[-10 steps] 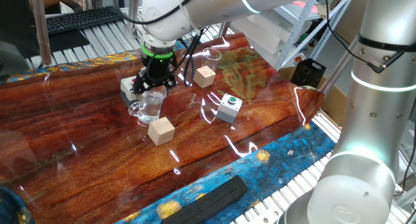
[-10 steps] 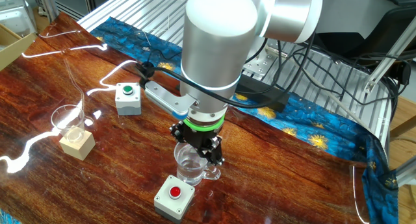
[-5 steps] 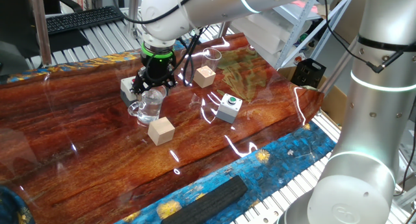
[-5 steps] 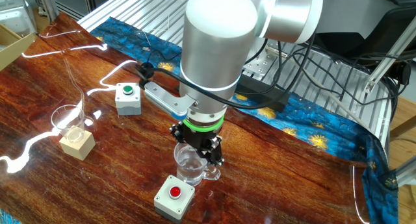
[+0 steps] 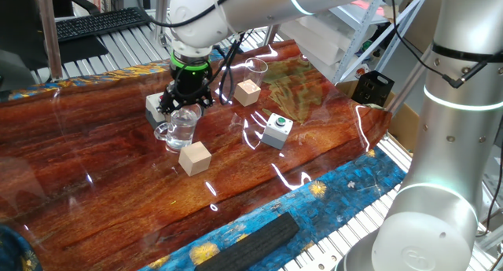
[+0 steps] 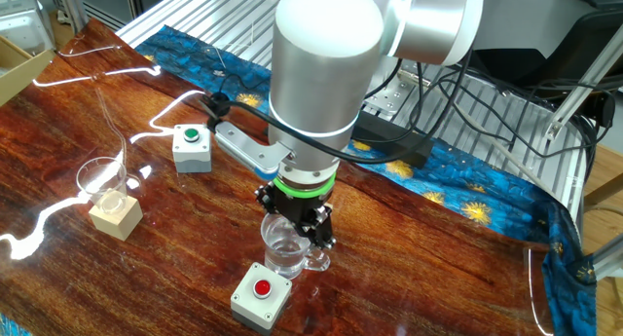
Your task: Pour the water from one cup into another empty cup
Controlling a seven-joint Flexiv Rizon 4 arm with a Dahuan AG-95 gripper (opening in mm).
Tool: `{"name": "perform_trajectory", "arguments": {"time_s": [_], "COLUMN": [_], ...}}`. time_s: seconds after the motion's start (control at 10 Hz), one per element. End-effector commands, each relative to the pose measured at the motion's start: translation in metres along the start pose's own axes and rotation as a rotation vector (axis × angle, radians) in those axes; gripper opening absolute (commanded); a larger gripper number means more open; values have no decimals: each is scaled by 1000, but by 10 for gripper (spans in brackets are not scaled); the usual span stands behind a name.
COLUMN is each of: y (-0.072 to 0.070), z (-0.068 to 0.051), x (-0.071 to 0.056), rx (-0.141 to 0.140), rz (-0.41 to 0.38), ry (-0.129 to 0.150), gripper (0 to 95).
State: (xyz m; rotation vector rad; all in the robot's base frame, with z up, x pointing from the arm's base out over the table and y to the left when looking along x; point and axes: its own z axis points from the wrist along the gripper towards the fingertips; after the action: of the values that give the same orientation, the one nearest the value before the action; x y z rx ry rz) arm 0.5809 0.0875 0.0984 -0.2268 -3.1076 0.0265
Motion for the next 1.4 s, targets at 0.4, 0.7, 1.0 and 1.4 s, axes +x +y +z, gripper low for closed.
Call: {"name": "perform_trajectory", "arguments": {"time_s": [0.4, 0.7, 1.0, 1.4], "y": [1, 4, 6, 8], "z": [1, 4, 7, 9], "x": [1, -2, -3, -4], "rx": [-9, -19, -22, -26], "rz": [24, 19, 14, 11], "ry": [-12, -12, -14, -17], "gripper": [950, 950, 950, 950]}}
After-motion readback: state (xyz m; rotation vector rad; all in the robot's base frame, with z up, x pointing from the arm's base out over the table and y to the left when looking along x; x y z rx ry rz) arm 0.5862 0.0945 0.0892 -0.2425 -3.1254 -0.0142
